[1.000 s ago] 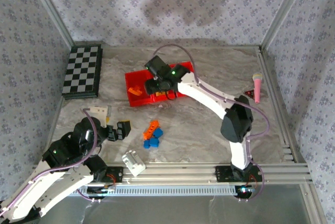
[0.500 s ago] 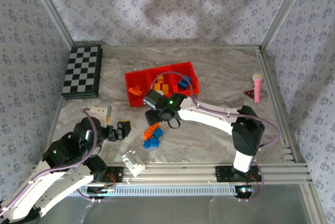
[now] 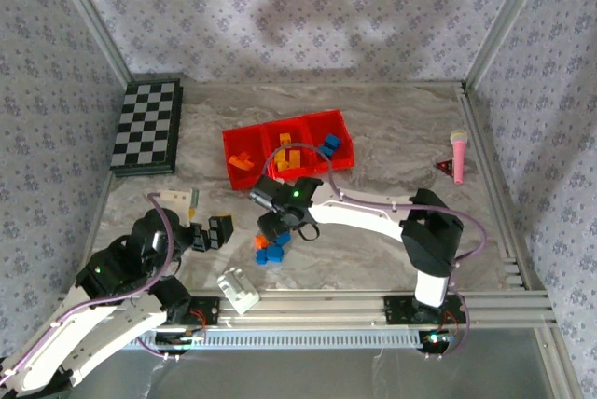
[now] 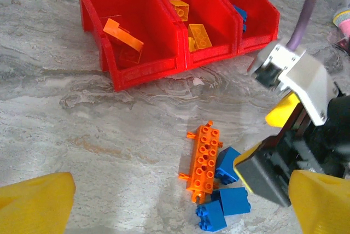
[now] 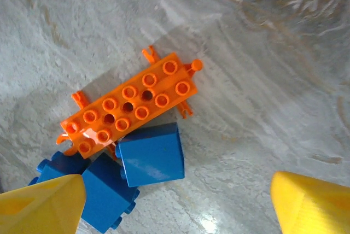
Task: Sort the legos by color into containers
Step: Pick up the lego from the bottom-center of the table.
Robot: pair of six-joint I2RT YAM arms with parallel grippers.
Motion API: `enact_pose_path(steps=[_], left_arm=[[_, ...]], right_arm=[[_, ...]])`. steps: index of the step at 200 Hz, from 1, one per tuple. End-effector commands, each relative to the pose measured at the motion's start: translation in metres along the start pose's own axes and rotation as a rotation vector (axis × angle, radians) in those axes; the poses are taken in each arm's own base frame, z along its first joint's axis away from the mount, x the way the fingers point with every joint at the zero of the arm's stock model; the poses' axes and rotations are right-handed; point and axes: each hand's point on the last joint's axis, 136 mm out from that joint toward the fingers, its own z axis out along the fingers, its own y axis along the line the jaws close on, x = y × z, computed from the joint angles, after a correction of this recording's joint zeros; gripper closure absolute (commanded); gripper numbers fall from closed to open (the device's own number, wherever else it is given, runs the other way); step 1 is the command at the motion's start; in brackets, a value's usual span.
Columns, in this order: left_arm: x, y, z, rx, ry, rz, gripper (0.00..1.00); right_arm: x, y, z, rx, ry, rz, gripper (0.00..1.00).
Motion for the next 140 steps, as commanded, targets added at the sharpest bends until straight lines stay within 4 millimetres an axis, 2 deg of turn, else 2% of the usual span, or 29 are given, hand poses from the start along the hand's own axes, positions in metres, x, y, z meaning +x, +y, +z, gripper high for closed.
enact_pose_path(steps=[1,64,81,118,140], left_arm=[[0.004,0.0,0.003,-0.004,0.019,0.005,0.0],[0.004,-0.001,0.004,-0.003,0.024,0.007,0.0],[0.004,-0.001,0.004,-0.004,0.025,0.007,0.0],[0.004,-0.001,0.003,-0.002,0.021,0.004,0.0],[0.004,-0.001,0.003,-0.002,0.021,0.004,0.0]], right_arm=[[0.019,0.007,0.012,-0.012,0.084,-0.043,0.13],[0.033,0.012,0.028,-0.008,0.165,-0.066,0.18],[0.038,0.014,0.034,-0.02,0.195,-0.066,0.23],[0.043,0.006,0.046,0.027,0.214,-0.047,0.25],[0.041,-0.005,0.046,0.062,0.207,-0.02,0.27]])
